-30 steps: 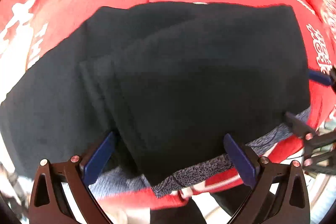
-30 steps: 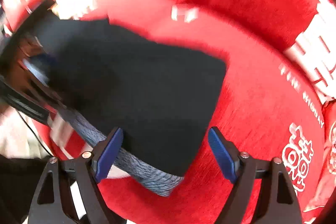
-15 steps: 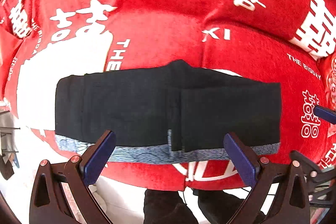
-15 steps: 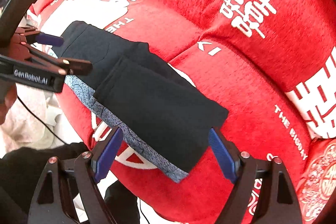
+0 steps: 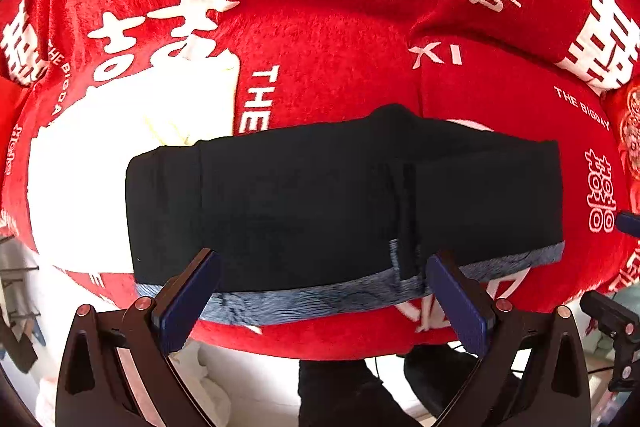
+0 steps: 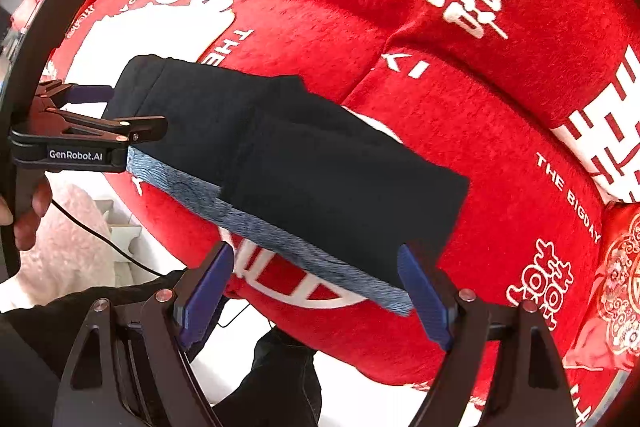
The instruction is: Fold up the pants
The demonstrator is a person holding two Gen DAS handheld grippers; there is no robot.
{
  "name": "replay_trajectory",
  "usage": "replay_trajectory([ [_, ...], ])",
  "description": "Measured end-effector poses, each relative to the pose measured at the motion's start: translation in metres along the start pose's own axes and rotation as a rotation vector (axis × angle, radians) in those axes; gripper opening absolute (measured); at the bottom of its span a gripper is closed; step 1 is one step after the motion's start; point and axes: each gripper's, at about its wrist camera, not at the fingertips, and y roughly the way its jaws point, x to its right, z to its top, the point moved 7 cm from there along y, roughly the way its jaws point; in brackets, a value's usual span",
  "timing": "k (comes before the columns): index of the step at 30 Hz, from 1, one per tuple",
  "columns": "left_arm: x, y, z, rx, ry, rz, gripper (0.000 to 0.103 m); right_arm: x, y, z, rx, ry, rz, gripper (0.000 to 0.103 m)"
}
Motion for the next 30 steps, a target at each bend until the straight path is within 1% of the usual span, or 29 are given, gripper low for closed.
replay_trajectory([
  [6, -0.043, 0.017, -0.011, -0.031, -0.026, -0.043, 0.103, -0.032, 0.008, 0.014, -0.038, -0.022, -0.006, 0.087],
  [12, -0.099, 0.040, -0.026, -0.032, -0.050, -0.049, 0.103, -0.067, 0.027, 0.010, -0.102, -0.042, 0.014, 0.087],
  [14, -0.121, 0.047, -0.029, -0.021, -0.089, -0.073, 0.103, -0.081, 0.030, 0.006, -0.129, -0.078, 0.019, 0.087],
  [18, -0.157, 0.063, -0.023, -0.004, -0.177, -0.097, 0.103, -0.097, 0.031, 0.006, -0.156, -0.136, 0.007, 0.087],
  [21, -0.167, 0.081, -0.016, -0.014, -0.178, -0.108, 0.103, -0.104, 0.034, 0.011, -0.177, -0.143, 0.007, 0.087],
  [23, -0.167, 0.097, -0.015, -0.040, -0.207, -0.171, 0.103, -0.109, 0.038, 0.016, -0.192, -0.143, 0.009, 0.087],
  [24, -0.167, 0.101, -0.015, -0.047, -0.221, -0.196, 0.100, -0.111, 0.040, 0.018, -0.197, -0.148, 0.008, 0.087],
  [25, -0.166, 0.105, -0.015, -0.051, -0.236, -0.234, 0.091, -0.114, 0.040, 0.022, -0.200, -0.157, 0.007, 0.087],
  [26, -0.165, 0.108, -0.016, -0.061, -0.242, -0.241, 0.090, -0.118, 0.041, 0.026, -0.200, -0.173, 0.006, 0.087],
  [27, -0.165, 0.108, -0.016, -0.054, -0.242, -0.242, 0.087, -0.121, 0.041, 0.029, -0.197, -0.186, 0.006, 0.087],
  [28, -0.165, 0.107, -0.017, -0.047, -0.239, -0.236, 0.079, -0.126, 0.041, 0.035, -0.191, -0.209, 0.010, 0.087],
  [29, -0.167, 0.107, -0.019, -0.048, -0.236, -0.220, 0.076, -0.129, 0.041, 0.040, -0.185, -0.227, 0.016, 0.087],
  [30, -0.169, 0.106, -0.020, -0.046, -0.240, -0.222, 0.072, -0.134, 0.041, 0.046, -0.173, -0.262, 0.025, 0.087],
])
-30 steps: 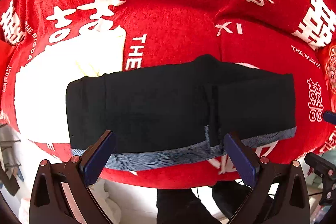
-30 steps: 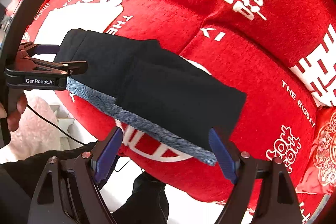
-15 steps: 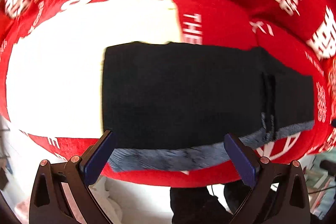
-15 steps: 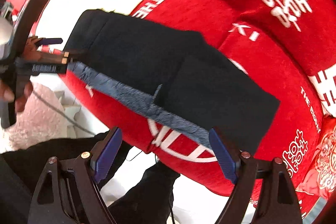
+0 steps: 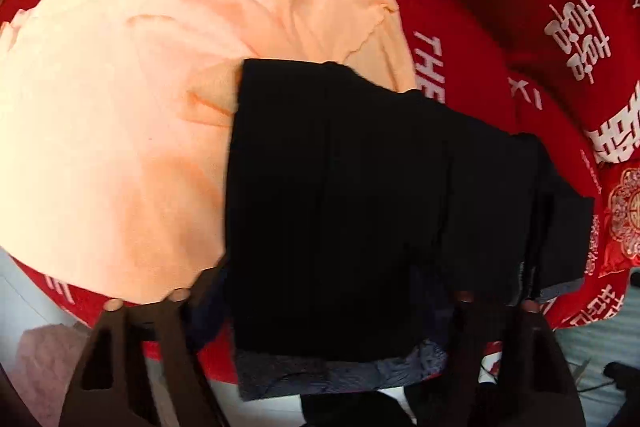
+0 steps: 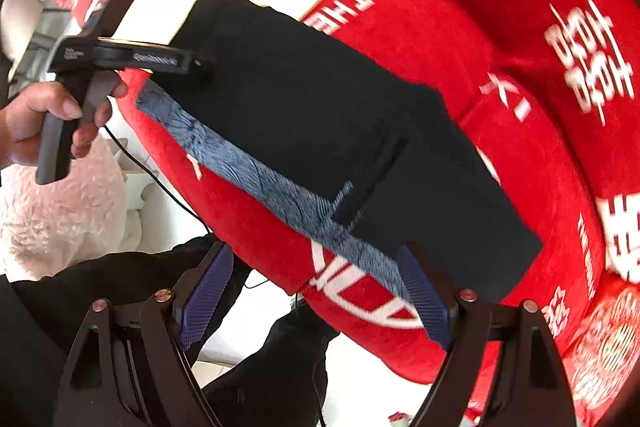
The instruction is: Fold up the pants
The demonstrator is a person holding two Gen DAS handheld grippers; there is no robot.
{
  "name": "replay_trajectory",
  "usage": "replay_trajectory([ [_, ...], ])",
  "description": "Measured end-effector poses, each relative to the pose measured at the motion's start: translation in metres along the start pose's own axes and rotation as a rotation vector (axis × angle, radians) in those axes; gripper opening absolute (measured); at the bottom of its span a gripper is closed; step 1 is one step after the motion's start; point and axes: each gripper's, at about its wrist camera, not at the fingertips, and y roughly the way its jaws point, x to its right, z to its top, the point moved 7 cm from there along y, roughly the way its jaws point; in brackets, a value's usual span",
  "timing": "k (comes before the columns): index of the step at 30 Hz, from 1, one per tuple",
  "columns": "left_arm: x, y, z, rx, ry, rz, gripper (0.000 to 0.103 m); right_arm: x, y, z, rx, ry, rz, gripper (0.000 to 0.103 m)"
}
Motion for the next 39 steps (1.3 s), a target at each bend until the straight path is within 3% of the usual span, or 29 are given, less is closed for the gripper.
replay_trajectory([
  [4, 0.001, -0.011, -0.001, 0.021, 0.025, 0.030, 0.057, -0.001, 0.004, 0.030, 0.037, -0.135, -0.027, 0.087],
  [9, 0.000, -0.014, -0.001, 0.043, 0.024, 0.043, 0.054, 0.000, 0.024, 0.079, 0.070, -0.253, 0.031, 0.087],
  [14, -0.008, -0.017, -0.006, 0.079, 0.028, 0.017, 0.054, -0.026, 0.044, 0.138, 0.128, -0.500, 0.144, 0.087],
  [17, -0.010, -0.019, -0.009, 0.093, 0.040, 0.008, 0.054, -0.040, 0.066, 0.171, 0.105, -0.578, 0.277, 0.087],
  [21, -0.012, -0.025, -0.018, 0.109, 0.064, 0.022, 0.057, -0.058, 0.094, 0.209, 0.086, -0.664, 0.345, 0.087],
  [23, -0.012, -0.026, -0.021, 0.103, 0.083, 0.030, 0.063, -0.077, 0.106, 0.221, 0.068, -0.723, 0.370, 0.086],
  [24, -0.011, -0.027, -0.023, 0.098, 0.090, 0.035, 0.073, -0.083, 0.108, 0.223, 0.063, -0.743, 0.380, 0.085],
  [30, -0.022, -0.041, -0.042, 0.097, 0.094, 0.003, 0.074, -0.119, 0.133, 0.224, -0.040, -0.868, 0.438, 0.080],
  [33, -0.026, -0.046, -0.048, 0.098, 0.105, 0.005, 0.074, -0.117, 0.144, 0.229, -0.094, -0.852, 0.445, 0.065],
  [35, -0.028, -0.053, -0.051, 0.108, 0.096, -0.013, 0.074, -0.113, 0.133, 0.231, -0.100, -0.831, 0.472, 0.040],
  [37, -0.029, -0.061, -0.053, 0.123, 0.078, -0.042, 0.074, -0.109, 0.121, 0.227, -0.073, -0.859, 0.472, 0.028],
  [39, -0.031, -0.064, -0.043, 0.136, 0.069, -0.078, 0.074, -0.106, 0.106, 0.218, -0.035, -0.886, 0.466, 0.024],
])
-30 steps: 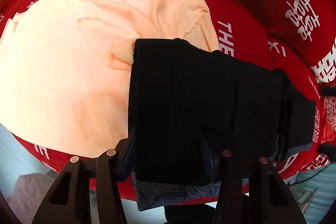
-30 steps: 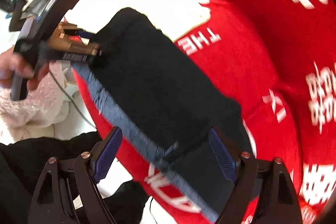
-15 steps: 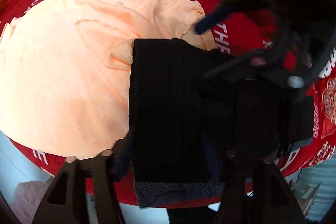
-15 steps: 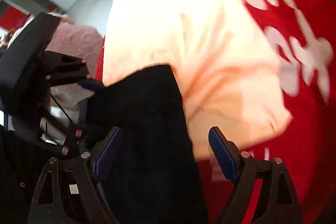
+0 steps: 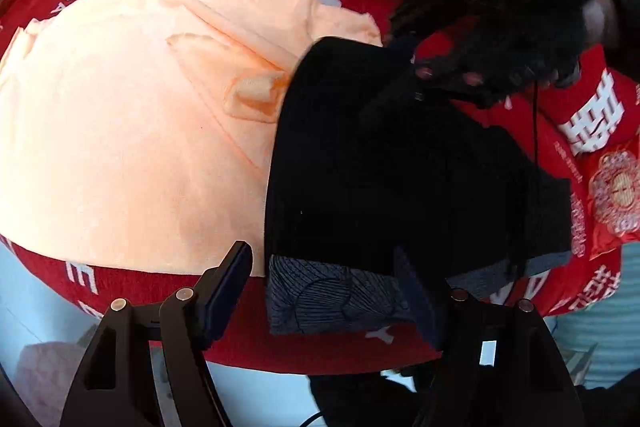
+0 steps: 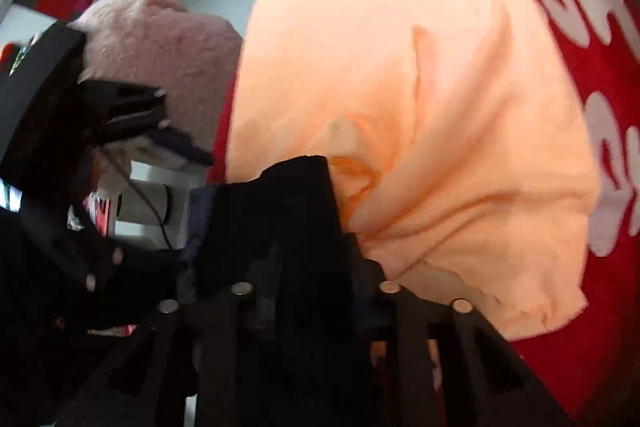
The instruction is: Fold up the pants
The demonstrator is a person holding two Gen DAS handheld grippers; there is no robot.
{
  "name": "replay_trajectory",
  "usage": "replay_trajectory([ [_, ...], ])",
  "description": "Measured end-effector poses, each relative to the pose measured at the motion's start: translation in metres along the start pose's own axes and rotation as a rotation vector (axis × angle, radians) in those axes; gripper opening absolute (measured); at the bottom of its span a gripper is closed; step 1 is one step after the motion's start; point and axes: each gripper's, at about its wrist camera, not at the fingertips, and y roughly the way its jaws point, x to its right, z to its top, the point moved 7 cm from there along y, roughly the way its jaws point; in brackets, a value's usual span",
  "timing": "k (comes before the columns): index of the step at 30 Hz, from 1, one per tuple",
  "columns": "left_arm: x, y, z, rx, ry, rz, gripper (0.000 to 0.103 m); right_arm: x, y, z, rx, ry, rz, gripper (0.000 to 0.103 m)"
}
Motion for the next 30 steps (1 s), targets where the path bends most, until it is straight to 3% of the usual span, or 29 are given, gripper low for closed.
replay_trajectory([
  [9, 0.013, -0.012, 0.025, 0.064, 0.119, -0.091, 0.074, -0.046, -0.029, -0.014, 0.099, -0.086, -0.107, 0.023],
  [11, 0.020, -0.005, 0.026, 0.055, 0.169, -0.111, 0.087, -0.052, -0.033, -0.017, 0.114, -0.093, -0.118, 0.023],
  [12, 0.021, -0.002, 0.026, 0.059, 0.205, -0.101, 0.099, -0.055, -0.035, -0.019, 0.118, -0.103, -0.124, 0.023],
  [14, 0.026, 0.006, 0.030, 0.063, 0.290, -0.086, 0.101, -0.060, -0.038, -0.024, 0.121, -0.125, -0.138, 0.023],
  [15, 0.033, 0.011, 0.030, 0.048, 0.312, -0.114, 0.100, -0.062, -0.038, -0.026, 0.121, -0.132, -0.145, 0.023],
  [17, 0.050, 0.021, 0.029, -0.013, 0.335, -0.243, 0.073, -0.060, -0.036, -0.028, 0.124, -0.125, -0.154, 0.023],
  [18, 0.052, 0.028, 0.027, -0.054, 0.330, -0.253, 0.061, -0.056, -0.043, -0.031, 0.126, -0.115, -0.153, 0.023],
  [20, 0.051, 0.042, 0.026, -0.100, 0.353, -0.180, 0.047, -0.049, -0.038, -0.029, 0.126, -0.081, -0.165, 0.024],
  [22, 0.048, 0.045, 0.028, -0.123, 0.342, -0.153, 0.039, -0.046, -0.037, -0.029, 0.123, -0.051, -0.181, 0.029],
  [25, 0.045, 0.042, 0.028, -0.154, 0.291, -0.152, 0.033, -0.037, -0.048, -0.036, 0.160, 0.075, -0.264, 0.067],
  [27, 0.046, 0.040, 0.026, -0.161, 0.288, -0.142, 0.033, -0.029, -0.073, -0.051, 0.272, 0.211, -0.339, 0.067],
  [30, 0.045, 0.040, 0.027, -0.175, 0.261, -0.118, 0.033, -0.024, -0.086, -0.084, 0.349, 0.415, -0.378, 0.067],
])
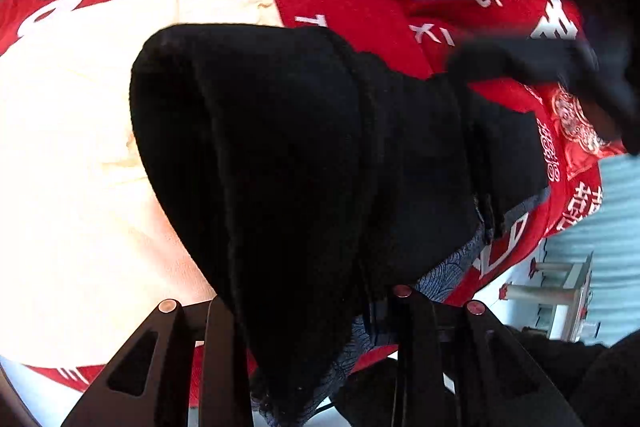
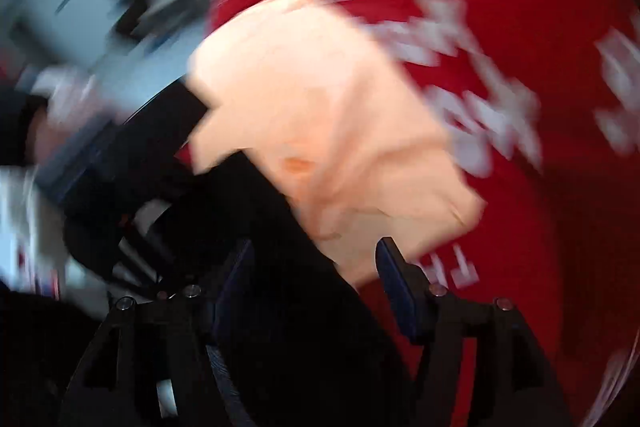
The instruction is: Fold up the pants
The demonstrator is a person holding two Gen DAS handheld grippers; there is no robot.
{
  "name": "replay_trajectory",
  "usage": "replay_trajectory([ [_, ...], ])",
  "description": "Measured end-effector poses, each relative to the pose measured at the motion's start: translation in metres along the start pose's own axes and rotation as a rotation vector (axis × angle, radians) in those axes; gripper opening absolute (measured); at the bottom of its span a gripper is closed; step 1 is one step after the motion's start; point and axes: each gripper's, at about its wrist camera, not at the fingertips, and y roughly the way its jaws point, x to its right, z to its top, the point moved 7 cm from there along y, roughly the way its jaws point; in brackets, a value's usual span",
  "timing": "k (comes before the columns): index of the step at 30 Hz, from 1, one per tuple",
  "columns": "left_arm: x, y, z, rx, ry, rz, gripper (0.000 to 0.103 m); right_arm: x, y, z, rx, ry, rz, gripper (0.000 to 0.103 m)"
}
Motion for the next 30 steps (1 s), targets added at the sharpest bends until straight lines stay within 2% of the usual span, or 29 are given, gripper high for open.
replay_trajectory([
  [5, 0.004, -0.003, 0.002, -0.022, -0.012, 0.037, 0.033, -0.004, 0.027, -0.064, -0.027, 0.151, -0.154, 0.067],
  [6, 0.006, -0.005, 0.002, -0.025, -0.007, 0.043, 0.033, -0.004, 0.039, -0.077, -0.058, 0.168, -0.182, 0.067],
  [8, 0.016, -0.009, 0.003, -0.039, 0.018, 0.050, 0.030, 0.000, 0.069, -0.117, -0.209, 0.216, -0.225, 0.066],
  [10, 0.028, -0.014, 0.004, -0.047, 0.053, 0.077, 0.030, 0.005, 0.056, -0.126, -0.128, 0.320, -0.213, 0.067],
  [11, 0.034, -0.015, 0.005, -0.053, 0.067, 0.084, 0.030, 0.007, 0.050, -0.133, -0.160, 0.366, -0.207, 0.067],
  [13, 0.046, -0.016, 0.005, -0.068, 0.101, 0.108, 0.028, 0.004, 0.034, -0.136, -0.130, 0.383, -0.190, 0.067],
  [19, 0.078, -0.012, 0.013, -0.099, 0.157, 0.189, 0.025, 0.017, -0.014, -0.160, -0.079, 0.463, -0.256, 0.067],
  [24, 0.076, 0.001, 0.023, -0.157, 0.070, 0.210, 0.025, 0.027, -0.040, -0.200, -0.079, 0.517, -0.307, 0.067],
  [27, 0.068, 0.001, 0.027, -0.133, 0.019, 0.207, 0.025, 0.031, -0.055, -0.219, -0.064, 0.568, -0.318, 0.067],
  [28, 0.058, -0.001, 0.017, -0.128, 0.010, 0.212, 0.025, 0.030, -0.058, -0.222, -0.059, 0.577, -0.318, 0.067],
  [30, 0.051, -0.001, 0.016, -0.120, -0.035, 0.208, 0.025, 0.031, -0.061, -0.225, -0.046, 0.586, -0.321, 0.067],
])
